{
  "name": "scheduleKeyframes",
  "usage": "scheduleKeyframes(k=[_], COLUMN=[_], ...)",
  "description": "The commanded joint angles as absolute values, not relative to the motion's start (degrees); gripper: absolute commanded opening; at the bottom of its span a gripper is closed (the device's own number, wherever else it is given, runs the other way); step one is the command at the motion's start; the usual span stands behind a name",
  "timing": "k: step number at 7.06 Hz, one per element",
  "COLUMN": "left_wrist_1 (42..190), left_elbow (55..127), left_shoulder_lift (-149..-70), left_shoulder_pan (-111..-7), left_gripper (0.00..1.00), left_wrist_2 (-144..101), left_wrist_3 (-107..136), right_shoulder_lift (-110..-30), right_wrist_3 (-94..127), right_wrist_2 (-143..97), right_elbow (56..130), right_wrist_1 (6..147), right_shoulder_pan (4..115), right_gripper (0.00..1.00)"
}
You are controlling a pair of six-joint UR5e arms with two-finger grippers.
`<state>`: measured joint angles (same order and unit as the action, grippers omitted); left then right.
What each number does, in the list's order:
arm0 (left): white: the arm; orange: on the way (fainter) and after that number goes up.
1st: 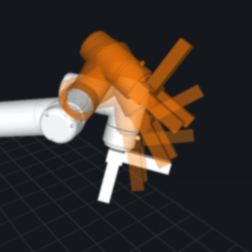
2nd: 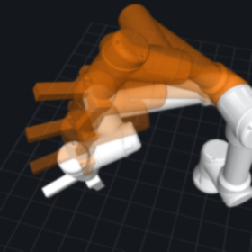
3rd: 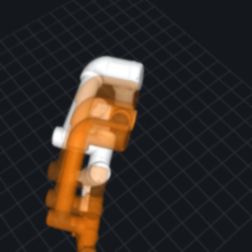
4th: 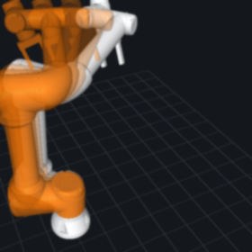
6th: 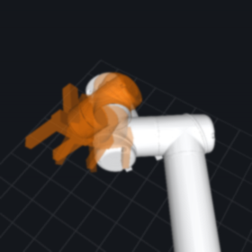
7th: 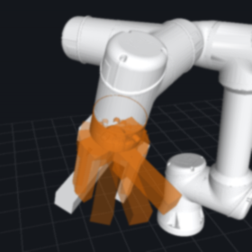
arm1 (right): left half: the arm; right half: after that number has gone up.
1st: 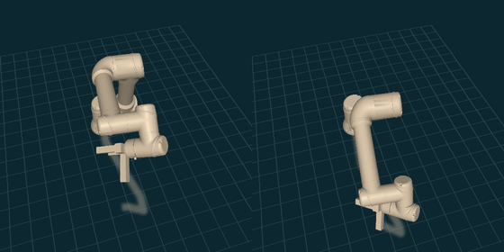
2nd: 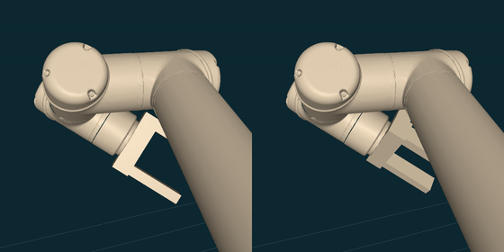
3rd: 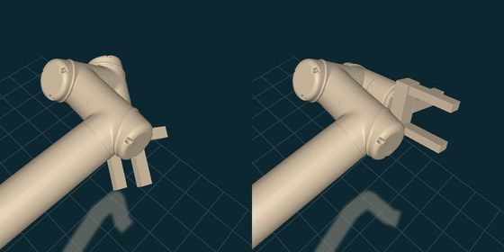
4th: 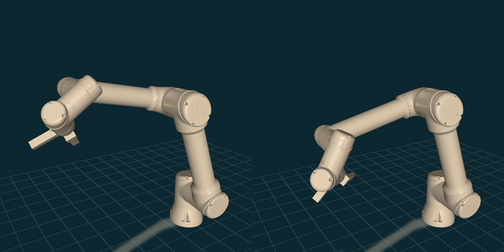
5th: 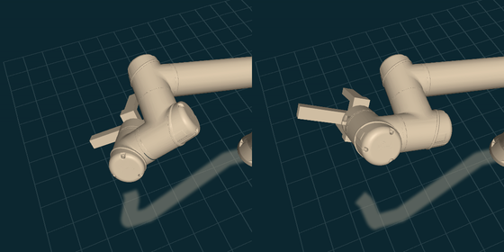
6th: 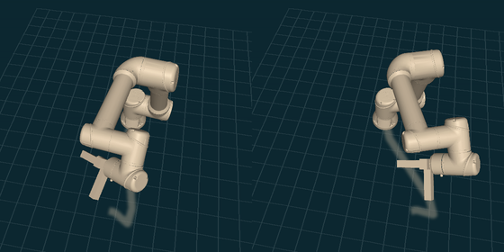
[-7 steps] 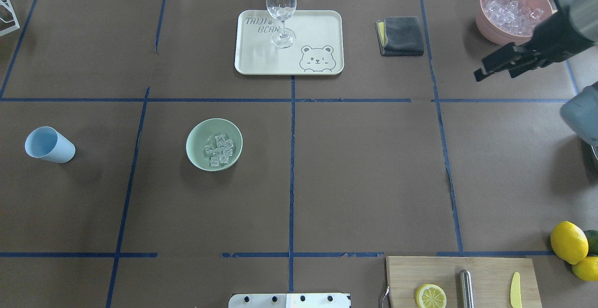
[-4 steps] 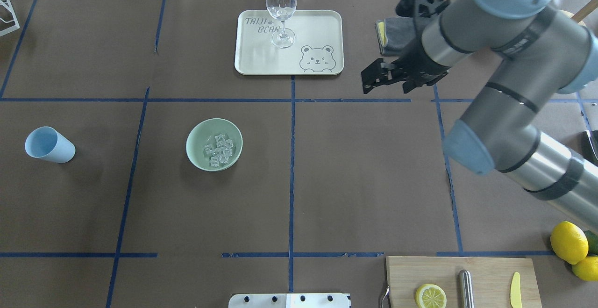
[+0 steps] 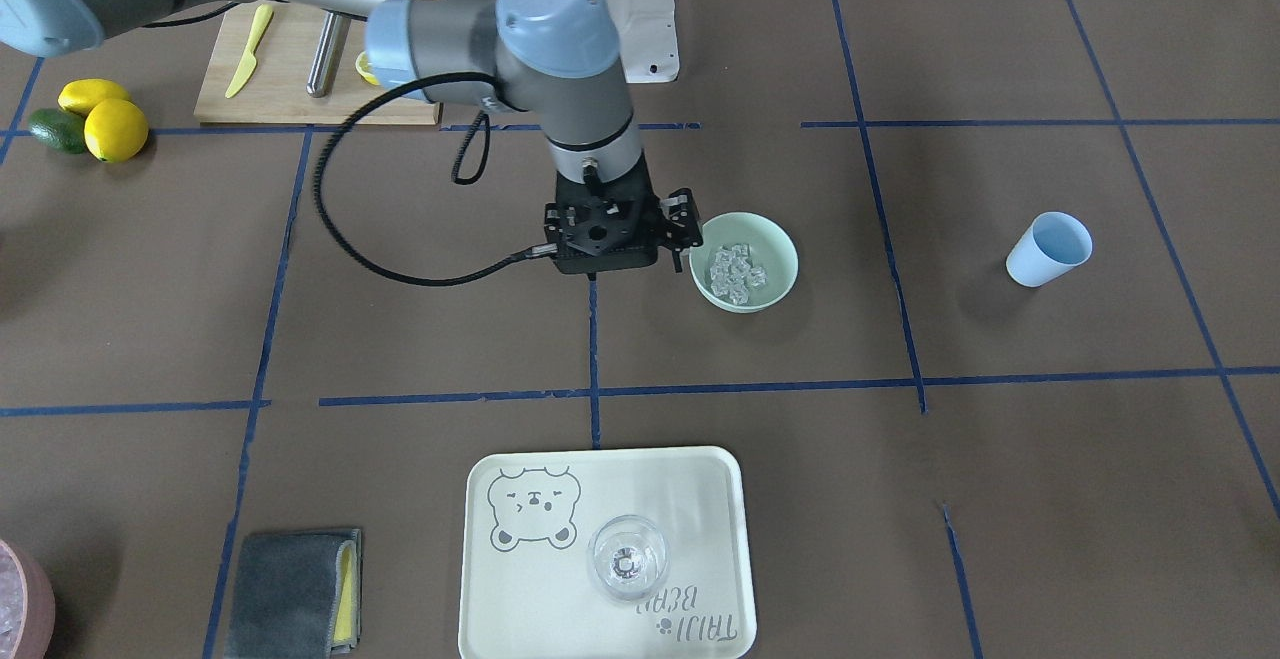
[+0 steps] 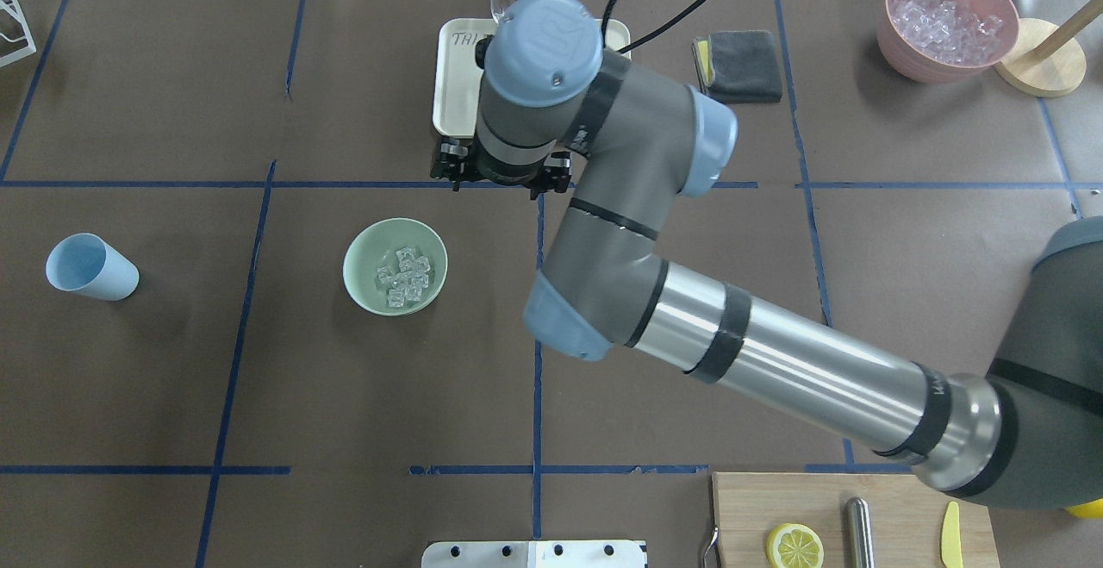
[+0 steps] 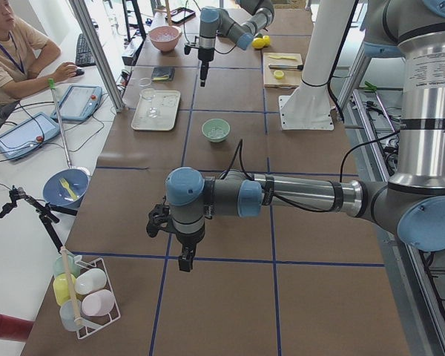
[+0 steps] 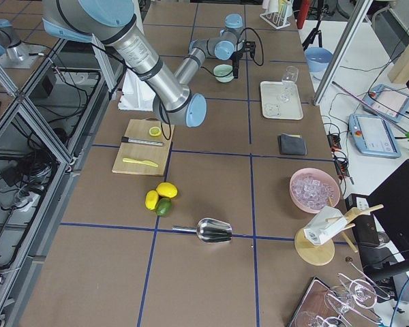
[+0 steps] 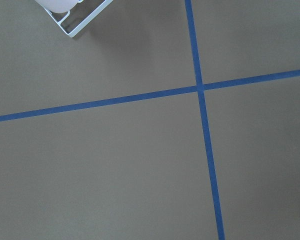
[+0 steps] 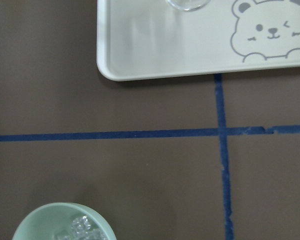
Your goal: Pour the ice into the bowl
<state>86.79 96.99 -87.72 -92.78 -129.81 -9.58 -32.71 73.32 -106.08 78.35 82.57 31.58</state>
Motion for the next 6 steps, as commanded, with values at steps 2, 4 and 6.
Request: scheduleKeyframes(k=[2, 4, 6], left_wrist_1=[87.71, 87.71, 87.8], left_elbow=[96.86, 96.68, 96.68], left_shoulder_lift=[-87.63, -87.63, -87.63], left_shoulder_pan=[-92.64, -92.55, -92.46], left_gripper=[1.0, 1.0, 1.0], left_wrist_2=[-129.9, -129.99, -129.99], left_wrist_3=[-9.58, -9.58, -9.67], right_shoulder_lift=[-27.34, -27.77, -27.86], right_wrist_3=[75.5, 76.11, 75.85], right_wrist_2=[-97.82, -97.91, -97.91], right_elbow=[63.14, 62.84, 63.19], right_wrist_1=[73.06, 73.12, 73.13], right_shoulder_pan=[25.06, 23.82, 23.91], right_gripper=[0.95, 0.11, 0.0])
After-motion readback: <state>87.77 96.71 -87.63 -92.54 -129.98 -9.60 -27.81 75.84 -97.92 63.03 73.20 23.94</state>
